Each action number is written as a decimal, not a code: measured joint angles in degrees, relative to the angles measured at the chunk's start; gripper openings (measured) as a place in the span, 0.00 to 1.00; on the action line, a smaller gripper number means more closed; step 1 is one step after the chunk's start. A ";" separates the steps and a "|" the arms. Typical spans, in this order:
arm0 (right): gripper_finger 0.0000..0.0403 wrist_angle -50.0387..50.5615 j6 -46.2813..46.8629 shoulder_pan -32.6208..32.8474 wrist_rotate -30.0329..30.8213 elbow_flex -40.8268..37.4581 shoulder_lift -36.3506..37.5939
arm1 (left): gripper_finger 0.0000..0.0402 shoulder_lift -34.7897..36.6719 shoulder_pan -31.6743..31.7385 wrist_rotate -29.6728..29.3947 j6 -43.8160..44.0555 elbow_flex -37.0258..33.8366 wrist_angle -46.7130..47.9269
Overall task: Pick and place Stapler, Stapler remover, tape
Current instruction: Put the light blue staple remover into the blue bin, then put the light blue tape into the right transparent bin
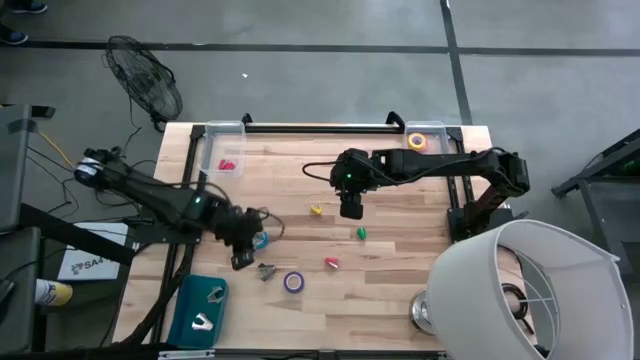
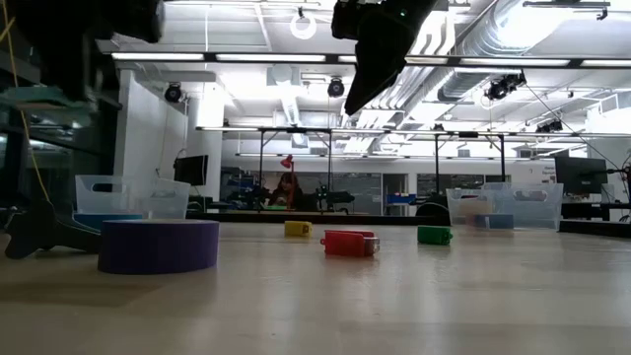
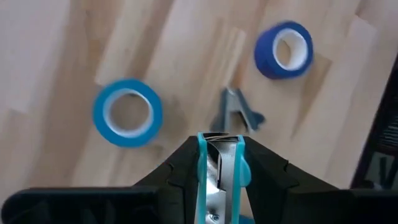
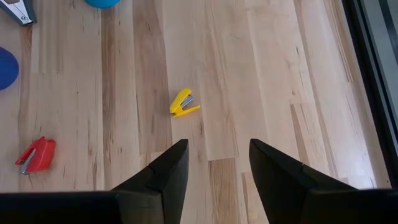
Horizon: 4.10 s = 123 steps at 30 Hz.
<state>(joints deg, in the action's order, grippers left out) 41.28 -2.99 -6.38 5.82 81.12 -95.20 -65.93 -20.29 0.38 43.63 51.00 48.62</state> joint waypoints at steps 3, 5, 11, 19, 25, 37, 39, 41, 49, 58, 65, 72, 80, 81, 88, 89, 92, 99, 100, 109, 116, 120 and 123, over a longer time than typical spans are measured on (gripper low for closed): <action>0.40 -0.01 -0.03 0.01 0.00 0.00 0.00 | 0.24 0.00 -5.34 -1.31 6.07 0.00 0.02; 0.40 -0.01 -0.08 -0.01 -0.02 0.00 0.00 | 0.24 0.00 -8.93 -1.44 10.12 0.00 0.37; 0.40 -0.13 -0.47 -0.01 -0.04 0.00 0.00 | 0.24 0.00 -18.85 -4.35 21.25 0.00 2.14; 0.40 -0.40 1.71 -0.01 -0.04 0.00 0.00 | 0.24 0.00 -29.78 -7.04 29.25 0.00 3.57; 0.40 -0.40 3.03 0.31 -0.06 0.00 0.00 | 0.24 -0.02 -36.17 -6.85 30.63 -0.01 6.00; 0.40 -0.41 2.74 0.42 -0.04 0.00 0.00 | 0.24 -4.28 -43.82 -5.33 23.38 -0.02 6.79; 0.40 -0.40 2.71 0.42 -0.04 0.00 0.00 | 0.24 -5.31 -44.02 -5.17 20.12 -0.02 6.47; 0.40 -0.40 2.61 0.42 -0.02 0.00 0.00 | 0.24 -6.21 -43.89 -3.89 15.69 -0.03 5.18; 0.40 -0.42 1.04 0.42 -0.02 0.00 0.00 | 0.24 -10.83 -43.87 -0.82 -1.85 -0.04 0.93; 0.40 -0.40 1.04 0.42 -0.02 0.00 0.00 | 0.26 -14.64 -43.87 1.02 -7.40 -0.07 0.77; 0.40 0.12 1.04 0.42 -0.04 0.00 0.00 | 0.47 -14.64 -43.87 0.26 -7.34 -0.07 1.01; 0.40 0.26 2.00 0.42 -0.07 0.00 0.00 | 0.63 -14.56 -43.87 0.96 -5.77 -0.07 0.94; 0.40 0.48 3.00 0.42 -0.66 0.00 0.00 | 0.65 -12.16 -41.91 5.66 -3.06 0.17 2.18; 0.40 0.52 2.98 0.42 -0.67 0.00 0.00 | 0.65 -11.34 -41.31 4.93 -2.79 0.58 3.18; 0.40 0.50 3.00 0.42 -0.68 0.00 0.00 | 0.65 -5.90 -35.82 -7.53 -7.24 4.87 13.26; 0.40 0.50 3.00 0.42 -0.68 0.00 0.00 | 0.65 -5.49 -34.80 -8.75 -8.45 5.13 14.48; 0.40 0.50 3.00 0.42 -0.91 0.00 0.00 | 0.65 -5.09 -30.79 -10.19 -13.59 5.25 16.99; 0.40 0.50 3.00 0.42 -2.82 0.00 0.00 | 0.65 -5.11 -17.87 -10.47 -30.56 5.25 16.81; 0.40 0.50 3.00 0.42 -2.84 0.00 0.00 | 0.65 -5.11 -15.97 -10.47 -32.81 5.25 16.79; 0.40 0.50 2.70 0.42 -2.89 0.00 0.00 | 0.65 -5.11 -2.32 -6.63 -50.80 1.51 8.02; 0.40 0.50 2.51 0.42 -3.15 0.00 0.00 | 0.65 -5.14 2.41 -2.68 -55.19 -5.02 2.75; 0.40 0.51 1.67 0.42 -3.15 0.00 0.00 | 0.65 -5.17 3.62 -2.64 -56.00 -7.73 -1.74; 0.40 0.52 1.50 0.42 -3.15 0.00 0.00 | 0.65 -6.29 3.82 -2.58 -56.55 -8.60 -3.92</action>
<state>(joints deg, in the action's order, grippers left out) 41.80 -1.50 -5.96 2.68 81.12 -95.20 -72.22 -16.47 -2.20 -12.92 42.41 44.70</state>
